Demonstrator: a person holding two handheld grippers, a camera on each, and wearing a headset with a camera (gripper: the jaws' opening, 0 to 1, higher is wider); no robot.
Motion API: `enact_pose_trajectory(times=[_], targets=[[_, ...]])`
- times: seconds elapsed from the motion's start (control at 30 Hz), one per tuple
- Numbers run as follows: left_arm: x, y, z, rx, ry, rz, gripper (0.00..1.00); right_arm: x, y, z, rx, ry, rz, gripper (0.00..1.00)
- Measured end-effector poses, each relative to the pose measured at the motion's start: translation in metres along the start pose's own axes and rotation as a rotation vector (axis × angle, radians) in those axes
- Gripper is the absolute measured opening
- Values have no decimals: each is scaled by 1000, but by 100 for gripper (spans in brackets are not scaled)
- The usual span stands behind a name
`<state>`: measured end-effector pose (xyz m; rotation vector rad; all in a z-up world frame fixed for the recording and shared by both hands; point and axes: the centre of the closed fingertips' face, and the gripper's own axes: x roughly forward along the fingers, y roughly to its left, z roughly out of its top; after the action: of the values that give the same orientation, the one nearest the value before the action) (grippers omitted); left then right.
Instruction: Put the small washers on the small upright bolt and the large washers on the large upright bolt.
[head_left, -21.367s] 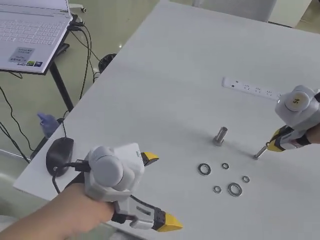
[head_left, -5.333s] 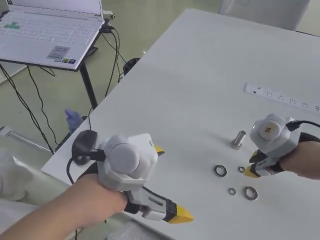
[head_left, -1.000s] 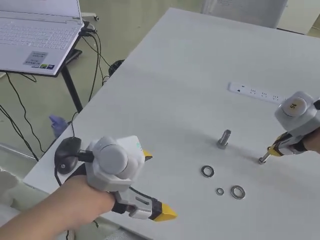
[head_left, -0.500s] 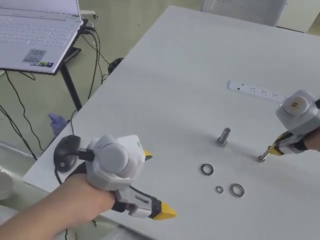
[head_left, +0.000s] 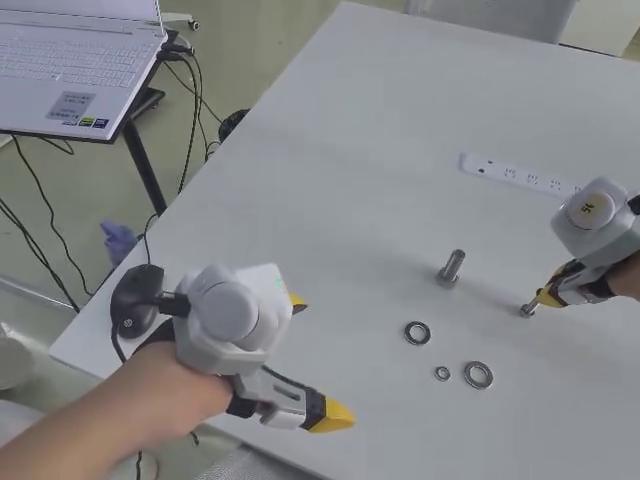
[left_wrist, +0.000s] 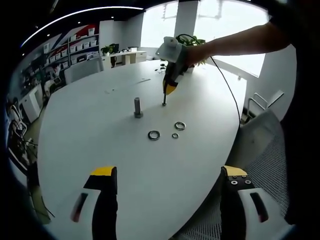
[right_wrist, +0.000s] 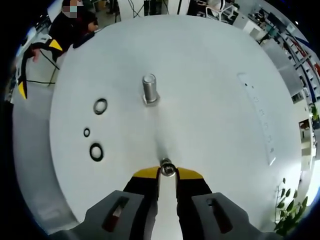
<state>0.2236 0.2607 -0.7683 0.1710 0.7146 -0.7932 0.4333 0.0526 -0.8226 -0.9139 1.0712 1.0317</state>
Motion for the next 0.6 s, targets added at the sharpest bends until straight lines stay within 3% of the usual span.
enact_pose_trajectory(times=[0.4,0.6], targets=[[1,0,4,-5,-2,-5,85,13,4,-3,-3,11,14,13],[2,0,1,-12,6,-10,84,21,8,-5,-14,21,21,13]])
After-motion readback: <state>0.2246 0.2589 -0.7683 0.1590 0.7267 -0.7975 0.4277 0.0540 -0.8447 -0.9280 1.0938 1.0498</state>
